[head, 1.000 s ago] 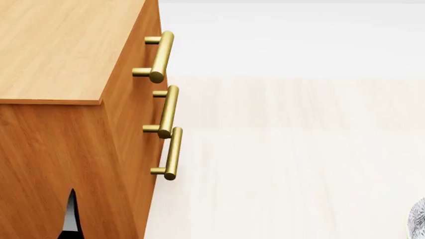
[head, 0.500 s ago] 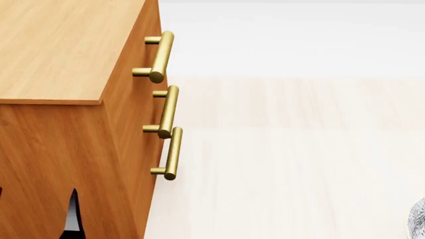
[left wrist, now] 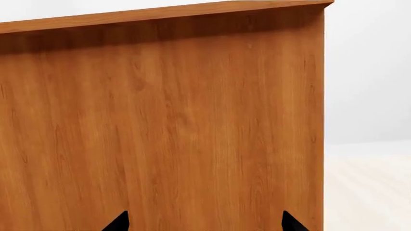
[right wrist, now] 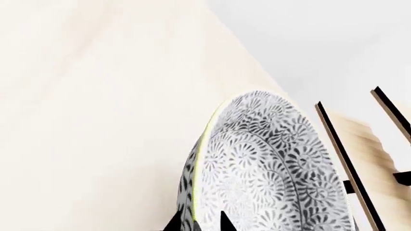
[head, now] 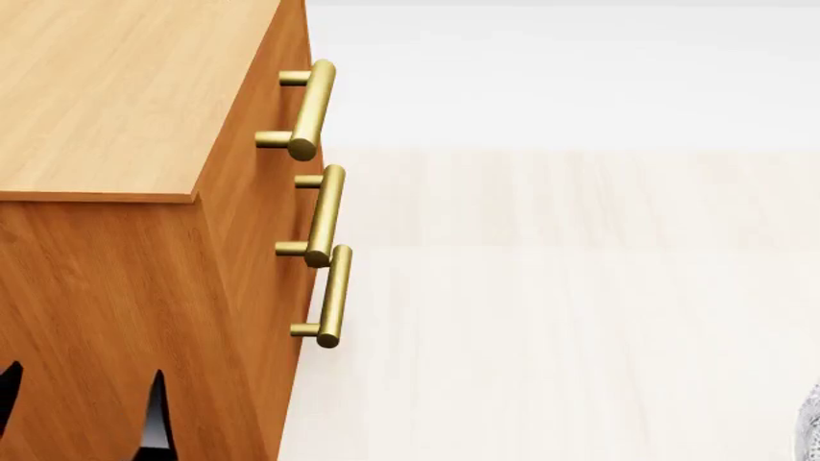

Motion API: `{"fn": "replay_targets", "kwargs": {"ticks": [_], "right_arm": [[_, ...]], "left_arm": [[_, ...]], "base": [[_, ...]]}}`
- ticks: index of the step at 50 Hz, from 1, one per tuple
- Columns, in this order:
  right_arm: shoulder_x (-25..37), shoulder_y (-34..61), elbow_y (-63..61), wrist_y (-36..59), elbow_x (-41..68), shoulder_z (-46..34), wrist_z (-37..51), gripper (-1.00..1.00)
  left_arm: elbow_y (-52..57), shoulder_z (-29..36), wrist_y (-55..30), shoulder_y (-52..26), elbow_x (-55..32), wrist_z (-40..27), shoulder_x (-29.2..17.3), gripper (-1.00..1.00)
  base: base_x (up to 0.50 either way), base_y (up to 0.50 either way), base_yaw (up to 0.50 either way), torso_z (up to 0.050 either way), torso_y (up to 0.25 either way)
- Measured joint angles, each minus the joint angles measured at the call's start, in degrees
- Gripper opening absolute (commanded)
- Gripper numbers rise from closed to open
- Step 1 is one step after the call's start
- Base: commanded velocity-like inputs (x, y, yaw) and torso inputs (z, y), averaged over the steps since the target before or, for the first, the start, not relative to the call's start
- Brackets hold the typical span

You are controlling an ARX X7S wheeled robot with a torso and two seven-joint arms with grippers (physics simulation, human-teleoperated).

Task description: Close the top drawer of the cabinet and put the bowl on top of it.

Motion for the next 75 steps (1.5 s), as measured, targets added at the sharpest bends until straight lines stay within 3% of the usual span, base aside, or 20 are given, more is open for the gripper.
{"fn": "replay_targets", "kwargs": {"ticks": [12, 26, 38, 58, 75], "right_arm": [[-0.1, 0.0, -2.9, -0.3, 3.3, 1.5, 2.1, -1.0], [4.5, -1.4, -9.8, -2.3, 9.5, 6.5, 7.0, -1.0], [6.9, 7.2, -18.7, 6.9, 13.7, 9.8, 8.1, -1.0], [-3.6, 35.7, -23.4, 29.7, 10.2, 4.9, -0.1, -1.0], [-17.6, 56.0, -14.1, 37.3, 4.0, -3.0, -8.3, -1.0]], "left_arm": [[-0.1, -0.1, 0.4, 0.3, -0.4, -0.1, -0.2, 1.0], [-0.1, -0.5, 0.6, 0.5, -1.4, -0.1, -0.5, 1.0], [-0.4, -1.1, 0.5, 0.4, -3.2, 0.4, -0.7, 1.0], [-0.5, -1.9, 0.3, 0.3, -6.8, 1.7, -1.2, 1.0], [-2.1, -2.6, -0.1, -0.7, -10.2, 3.3, -1.3, 1.0]], "base": [[0.0, 0.0, 0.0, 0.0, 0.0], [0.0, 0.0, 0.0, 0.0, 0.0], [0.0, 0.0, 0.0, 0.017, 0.157], [0.0, 0.0, 0.0, 0.023, 0.195], [0.0, 0.0, 0.0, 0.025, 0.218]]}}
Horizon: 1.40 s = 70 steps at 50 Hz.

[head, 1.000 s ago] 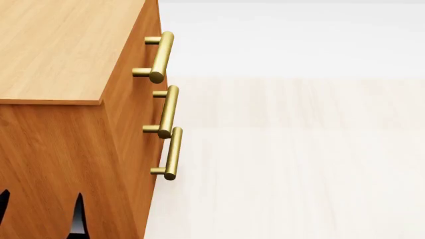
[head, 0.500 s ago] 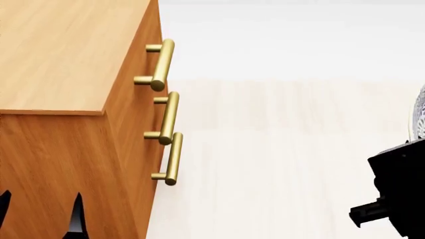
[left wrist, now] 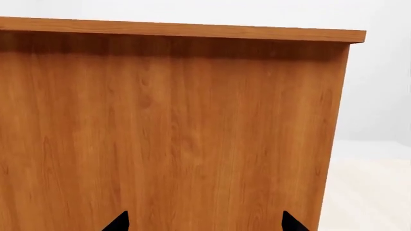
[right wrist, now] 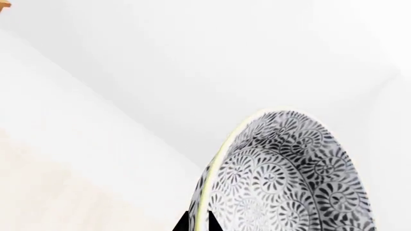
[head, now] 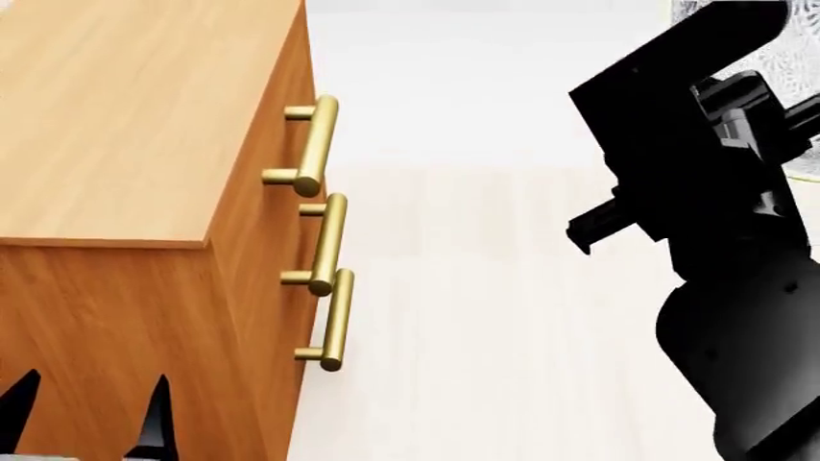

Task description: Close the top drawer of the cabinet and put the bowl on top of it.

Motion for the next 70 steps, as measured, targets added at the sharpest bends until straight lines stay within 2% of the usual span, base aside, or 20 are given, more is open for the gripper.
{"fn": "replay_targets", "kwargs": {"ticks": [13, 25, 46, 52, 62, 70], "right_arm": [[-11.8, 11.1, 12.4, -1.2, -3.4, -3.2, -4.8, -1.0], [-21.7, 20.4, 23.7, 1.7, -4.5, -4.2, -6.9, -1.0], [-38.6, 29.7, 39.3, -0.1, -5.1, -7.3, -10.5, -1.0], [-41.5, 32.3, 41.8, -4.3, 2.7, -13.0, -7.5, -1.0], [-43.8, 38.3, 42.4, -16.4, 22.8, -30.3, 0.2, -1.0], [-44.6, 38.7, 40.2, -21.9, 28.8, -37.5, 2.3, -1.0]], "left_arm": [[-1.2, -0.4, 0.7, -0.6, -0.3, 0.0, 0.0, 1.0], [0.1, -0.5, 0.0, -0.6, -0.3, -0.8, -0.4, 1.0], [1.8, -0.5, -1.1, -0.8, -0.9, -1.8, -0.7, 1.0], [2.4, -0.6, -1.3, -0.6, -1.2, -2.0, -0.9, 1.0], [2.9, -0.6, -1.0, -0.2, -0.9, -2.4, -1.2, 1.0], [3.4, -0.5, -1.0, 0.1, -0.9, -2.7, -1.3, 1.0]], "base": [[0.0, 0.0, 0.0, 0.007, 0.029], [0.0, 0.0, 0.0, 0.0, 0.018], [0.0, 0.0, 0.0, 0.002, 0.243], [0.0, 0.0, 0.0, 0.0, 0.25], [0.0, 0.0, 0.0, 0.0, 0.08], [0.0, 0.0, 0.0, 0.0, 0.0]]}}
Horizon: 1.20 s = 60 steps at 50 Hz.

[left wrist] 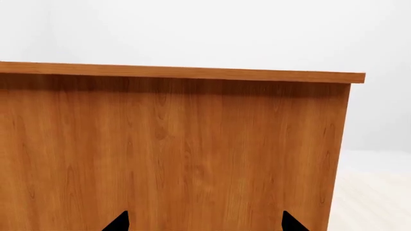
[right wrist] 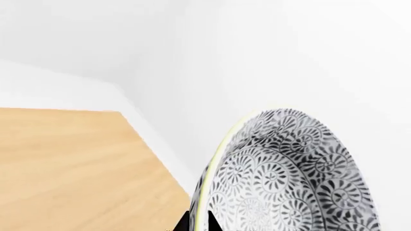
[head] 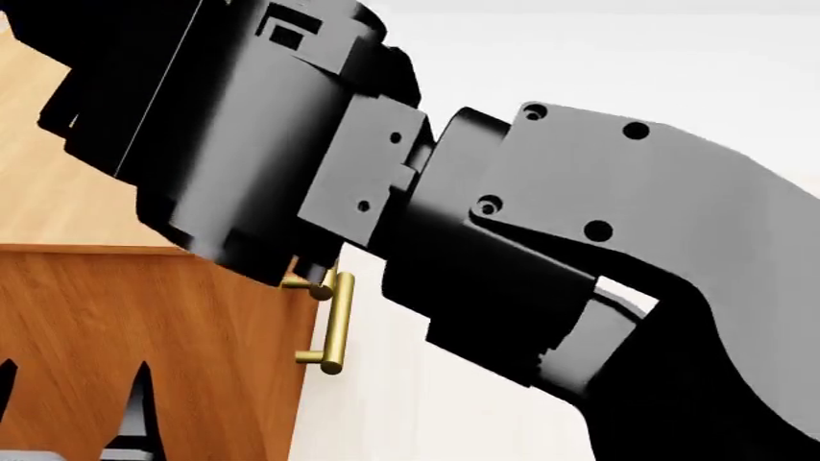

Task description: Close the top drawer of the cabinet and put the bowl on top of it.

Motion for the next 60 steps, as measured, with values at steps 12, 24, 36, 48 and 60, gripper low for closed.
{"fn": "replay_targets", "kwargs": {"ticks": [12, 24, 36, 48, 60], "right_arm": [[-0.4, -4.6, -5.5, -2.4, -0.2, -4.1, 0.3, -1.0], [-0.5, -8.5, -10.9, -0.7, -2.9, -5.3, 0.4, -1.0], [-0.4, -10.0, -15.2, 2.0, -6.0, -5.5, 1.0, -1.0], [-0.2, -11.0, -16.6, 3.5, -9.7, -5.2, 1.6, 1.0], [-0.4, -7.2, -17.6, 3.0, -7.0, -5.3, 3.1, 1.0]], "left_arm": [[-0.2, -0.3, 0.6, 0.4, 0.1, -0.4, -0.2, 1.0], [-0.5, -1.1, 2.1, 1.5, -0.2, -0.3, -0.5, 1.0], [-0.9, -1.4, 2.9, 1.7, -0.7, -0.2, -0.6, 1.0], [-1.1, -1.6, 3.2, 2.0, -0.9, -0.4, -0.7, 1.0], [-1.1, -1.6, 3.4, 2.2, -1.0, -0.6, -0.9, 1.0]], "base": [[0.0, 0.0, 0.0, 0.0, 0.0], [0.0, 0.0, 0.0, 0.0, 0.0], [0.0, 0.0, 0.0, 0.0, 0.0], [0.0, 0.0, 0.0, 0.0, 0.0], [0.0, 0.0, 0.0, 0.0, 0.0]]}}
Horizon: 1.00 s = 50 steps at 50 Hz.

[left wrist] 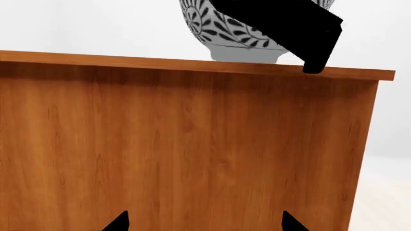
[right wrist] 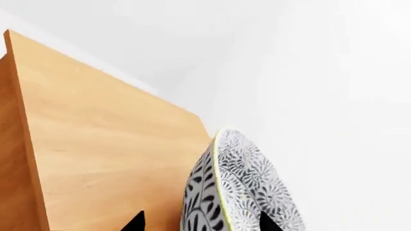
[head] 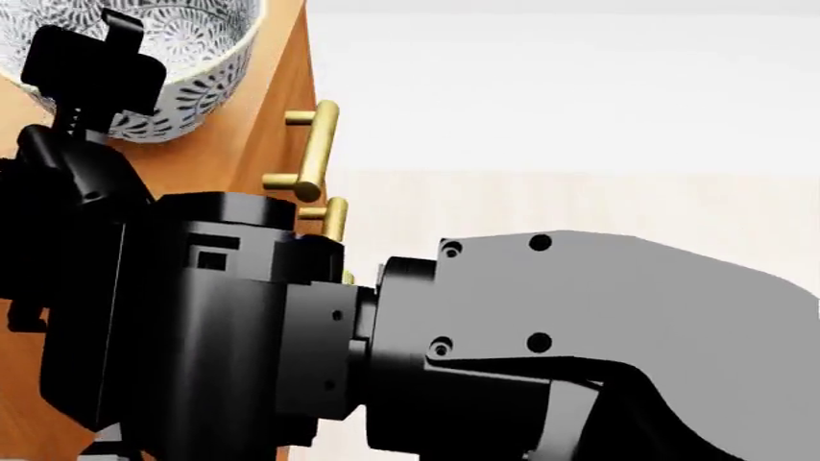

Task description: Close the top drawer of the cabinet and put the bowl on top of it.

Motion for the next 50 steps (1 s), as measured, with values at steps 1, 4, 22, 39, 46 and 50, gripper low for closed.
{"fn": "replay_targets", "kwargs": {"ticks": [1, 4, 22, 39, 46, 50], "right_arm": [[0.0, 0.7, 0.0, -0.1, 0.5, 0.0, 0.2, 1.0], [0.0, 3.2, 0.4, -0.4, 2.2, 0.0, 1.0, 1.0], [1.5, 23.6, 6.3, -1.4, 12.7, 0.6, 4.3, 1.0], [16.7, 29.9, -1.9, 5.7, 12.1, 0.4, 7.8, 1.0], [25.7, 28.4, -8.2, 7.5, 12.7, 0.2, 10.6, 1.0], [31.6, 26.6, -12.1, 7.7, 13.4, 0.0, 12.6, 1.0]], "left_arm": [[0.0, 0.0, 0.0, 0.0, 0.0, 0.0, 0.0, 1.0], [0.1, 0.0, 0.1, 0.1, 0.0, 0.0, -0.1, 1.0], [0.9, 0.0, 0.3, 0.5, -0.2, -0.3, -0.5, 1.0], [1.5, -0.4, 0.7, 1.1, -0.5, -0.9, -0.7, 1.0], [1.6, -0.6, 1.1, 1.4, -0.6, -1.0, -0.8, 1.0], [1.5, -0.7, 1.4, 1.6, -0.7, -0.9, -0.9, 1.0]], "base": [[0.0, 0.0, 0.0, 0.0, 0.0], [0.0, 0.0, 0.0, 0.0, 0.0], [0.0, 0.0, 0.0, 0.0, 0.0], [0.0, 0.0, 0.0, 0.0, 0.0], [0.0, 0.0, 0.0, 0.0, 0.0], [0.0, 0.0, 0.0, 0.0, 0.0]]}}
